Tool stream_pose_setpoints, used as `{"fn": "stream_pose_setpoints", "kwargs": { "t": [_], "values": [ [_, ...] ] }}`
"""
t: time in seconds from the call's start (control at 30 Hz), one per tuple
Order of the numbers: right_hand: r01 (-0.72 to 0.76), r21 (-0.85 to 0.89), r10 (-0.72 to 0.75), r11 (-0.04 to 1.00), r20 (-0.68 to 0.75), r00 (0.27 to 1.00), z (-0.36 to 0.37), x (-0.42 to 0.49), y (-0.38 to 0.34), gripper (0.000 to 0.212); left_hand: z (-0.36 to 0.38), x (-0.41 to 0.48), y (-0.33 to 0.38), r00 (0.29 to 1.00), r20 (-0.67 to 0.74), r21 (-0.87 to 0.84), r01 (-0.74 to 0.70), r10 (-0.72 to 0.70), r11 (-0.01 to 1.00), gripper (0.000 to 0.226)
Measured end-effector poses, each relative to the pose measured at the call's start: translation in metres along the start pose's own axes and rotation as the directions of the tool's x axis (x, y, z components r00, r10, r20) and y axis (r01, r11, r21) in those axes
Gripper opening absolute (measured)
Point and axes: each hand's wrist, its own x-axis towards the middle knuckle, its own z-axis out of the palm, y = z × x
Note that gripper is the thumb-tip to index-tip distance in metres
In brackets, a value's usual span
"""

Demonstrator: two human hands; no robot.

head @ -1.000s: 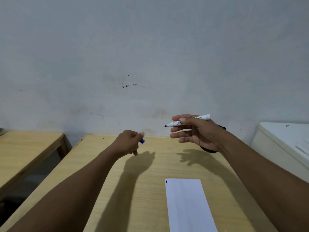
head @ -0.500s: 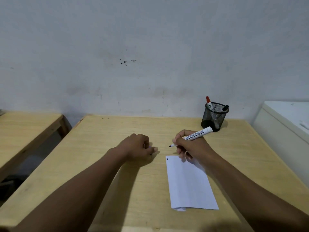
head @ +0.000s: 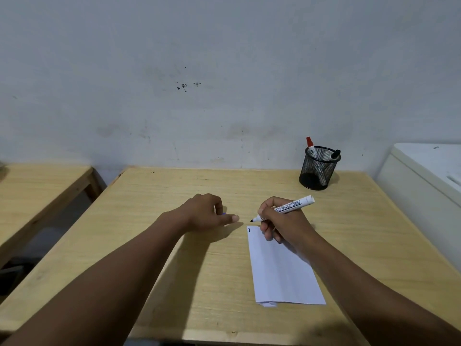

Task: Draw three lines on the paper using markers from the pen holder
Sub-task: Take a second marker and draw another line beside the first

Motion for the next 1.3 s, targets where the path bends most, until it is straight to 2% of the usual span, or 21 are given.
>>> {"fn": "stream_pose_setpoints", "kwargs": {
  "t": [0.1,0.17,0.27,0.37,0.5,0.77,1.07,1.2,1.3],
  "values": [
    [0.0,0.0,0.0,1.0,-0.01,1.0,0.0,0.0,0.0,0.014,-0.004,-0.005,0.006,0.997,0.067,-0.041,0.04,-0.037,0.998,0.074],
    [-0.001,0.0,0.001,1.0,-0.017,1.0,0.0,0.0,0.001,0.013,-0.004,-0.009,0.013,0.994,0.1,-0.028,0.046,-0.043,0.999,0.096],
    [0.003,-0.005,-0.003,1.0,-0.024,1.0,0.0,0.002,0.003,0.011,-0.001,-0.014,0.026,0.989,0.131,0.063,0.062,-0.069,0.996,0.128],
    [0.011,0.0,-0.011,1.0,-0.029,1.0,0.001,0.001,0.006,0.015,0.005,-0.019,0.037,0.984,0.149,0.195,0.071,-0.101,0.978,0.14],
    [0.066,-0.099,-0.072,0.993,-0.053,0.996,0.005,-0.001,0.012,0.021,0.012,-0.02,0.038,0.982,0.146,0.31,0.073,-0.123,0.948,0.143],
    [0.108,-0.2,-0.119,0.974,-0.044,0.992,0.009,-0.001,0.015,0.02,0.008,-0.018,0.043,0.967,0.193,0.295,0.105,-0.166,0.95,0.143],
    [0.108,-0.207,-0.114,0.972,-0.015,0.993,0.009,-0.002,0.016,0.015,0.007,-0.015,0.042,0.964,0.204,0.293,0.106,-0.171,0.95,0.147],
    [0.069,-0.118,-0.069,0.991,0.001,0.998,0.007,-0.002,0.012,0.015,0.009,-0.016,0.039,0.97,0.192,0.281,0.092,-0.15,0.955,0.147],
    [-0.005,0.052,0.009,0.999,-0.082,0.997,0.001,0.002,0.006,0.017,0.006,-0.012,0.031,0.983,0.152,0.14,0.085,-0.107,0.986,0.134]
  ]
}}
